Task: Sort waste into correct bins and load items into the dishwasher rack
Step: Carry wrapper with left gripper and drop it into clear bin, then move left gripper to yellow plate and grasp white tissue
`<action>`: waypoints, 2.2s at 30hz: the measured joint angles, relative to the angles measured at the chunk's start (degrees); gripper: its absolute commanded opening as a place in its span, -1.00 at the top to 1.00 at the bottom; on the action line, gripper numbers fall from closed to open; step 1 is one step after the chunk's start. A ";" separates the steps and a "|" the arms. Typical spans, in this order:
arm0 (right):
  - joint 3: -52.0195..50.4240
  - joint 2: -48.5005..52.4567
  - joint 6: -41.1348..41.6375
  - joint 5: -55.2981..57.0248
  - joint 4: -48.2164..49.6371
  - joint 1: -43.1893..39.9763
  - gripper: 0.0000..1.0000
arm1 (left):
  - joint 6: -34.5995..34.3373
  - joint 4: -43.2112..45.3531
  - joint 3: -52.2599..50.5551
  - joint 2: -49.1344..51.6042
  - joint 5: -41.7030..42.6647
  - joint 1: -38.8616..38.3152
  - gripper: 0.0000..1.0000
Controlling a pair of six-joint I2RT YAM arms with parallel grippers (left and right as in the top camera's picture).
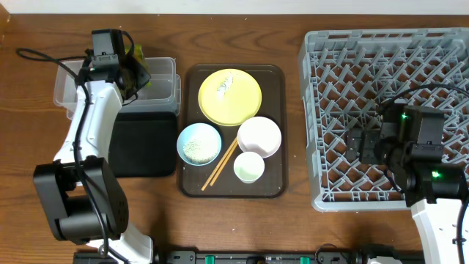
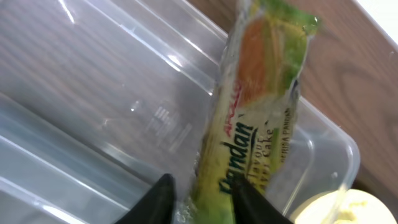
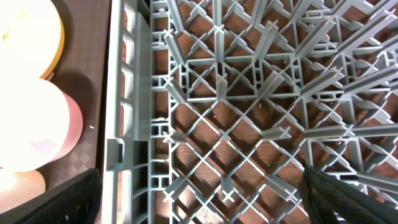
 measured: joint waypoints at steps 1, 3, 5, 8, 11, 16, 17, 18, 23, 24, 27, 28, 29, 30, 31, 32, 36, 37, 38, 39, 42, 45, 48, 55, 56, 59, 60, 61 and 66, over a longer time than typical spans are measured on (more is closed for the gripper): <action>0.00 0.00 0.00 0.00 0.02 0.00 -0.99 | -1.33 0.22 0.00 0.00 0.02 0.00 0.05; 0.00 0.00 0.00 0.00 0.00 0.00 -0.99 | -3.10 0.52 0.00 0.00 0.20 0.02 -0.08; 0.00 0.00 0.00 0.00 0.02 0.00 -0.99 | -4.52 0.57 0.00 0.00 0.31 0.00 -0.08; 0.00 0.00 0.00 0.00 0.02 0.00 -0.99 | -5.77 0.57 0.00 0.00 1.36 0.02 -0.08; 0.00 0.00 0.00 0.00 0.00 0.00 -0.99 | -5.99 0.87 0.00 0.00 3.32 -0.04 -0.10; 0.00 0.00 0.00 0.00 0.00 0.00 -0.98 | -3.39 3.37 0.00 0.00 7.98 -1.60 -0.19; 0.00 0.00 0.00 0.00 0.00 0.00 -0.99 | -1.51 3.65 0.00 0.00 8.68 -2.49 -0.20; 0.00 0.00 0.00 0.00 0.00 0.00 -0.98 | 0.24 3.72 0.00 0.00 9.27 -3.37 -0.20; 0.00 0.00 0.00 0.00 0.02 0.00 -0.98 | 14.27 3.76 0.00 0.00 10.64 -10.43 -0.29; 0.00 0.00 0.00 -0.02 0.02 0.00 -0.98 | 16.96 3.78 0.00 0.00 10.69 -11.78 -0.30; 0.00 0.00 0.00 0.00 0.02 0.00 -0.99 | 24.39 4.44 0.00 0.02 10.84 -15.63 -0.38; 0.00 0.00 0.00 0.00 0.02 0.00 -0.99 | 26.05 4.96 0.00 0.09 10.82 -16.46 -0.38; 0.00 0.00 0.00 0.00 0.02 0.00 -0.98 | 27.30 5.62 0.00 0.24 10.78 -17.07 -0.38; 0.00 0.00 0.00 0.00 0.00 0.00 -0.98 | 28.65 6.45 0.00 0.55 10.71 -17.70 -0.38; 0.00 0.00 0.00 0.00 0.00 0.00 -0.98 | 29.68 7.56 0.00 1.11 10.58 -18.23 -0.40; 0.00 0.00 0.00 0.00 0.00 0.00 -0.98 | 30.40 8.50 0.00 1.68 10.58 -18.53 -0.40; 0.00 0.00 0.00 0.00 0.00 0.00 -0.98 | 32.28 13.38 0.00 5.68 10.51 -19.87 -0.48; 0.02 0.00 0.00 0.00 -0.02 0.00 -0.98 | 32.52 14.56 0.00 6.69 10.49 -20.17 -0.48; 0.02 0.00 0.00 0.00 -0.07 0.00 -0.99 | 32.76 15.78 0.00 7.87 10.34 -20.50 -0.48; 0.02 0.00 0.00 0.00 -0.15 0.00 -0.99 | 33.03 16.72 0.00 8.90 10.36 -20.83 -0.48; 0.02 0.00 0.00 0.00 -0.24 0.00 -0.99 | 33.35 18.58 0.00 11.54 10.29 -21.84 -0.48; 0.02 0.00 0.00 0.00 -0.24 0.00 -0.99 | 33.35 19.02 0.00 13.86 10.32 -22.80 -0.48; 0.02 0.00 0.00 0.00 -0.28 0.00 -0.99 | 33.35 18.95 0.00 16.20 10.34 -23.41 -0.39; 0.02 0.00 0.00 0.00 -0.44 0.00 -0.99 | 33.57 18.34 -0.04 18.75 9.99 -23.45 0.23; 0.02 0.00 0.00 0.00 -0.44 0.00 -0.99 | 33.70 18.27 -0.04 18.75 10.05 -23.45 0.28; 0.02 0.00 0.00 0.00 -0.44 0.00 -0.99 | 33.59 17.53 -0.04 18.75 9.81 -23.45 0.60; 0.02 0.00 0.00 0.00 -0.44 0.00 -0.99 | 33.66 17.18 -0.04 18.75 9.53 -23.45 0.63; 0.02 0.00 0.00 0.00 -0.44 0.00 -0.98 | 33.79 17.00 -0.04 18.75 9.40 -23.45 0.63; 0.02 0.00 0.00 0.00 -0.44 0.00 -0.98 | 33.99 15.04 -0.04 18.32 9.11 -23.45 0.70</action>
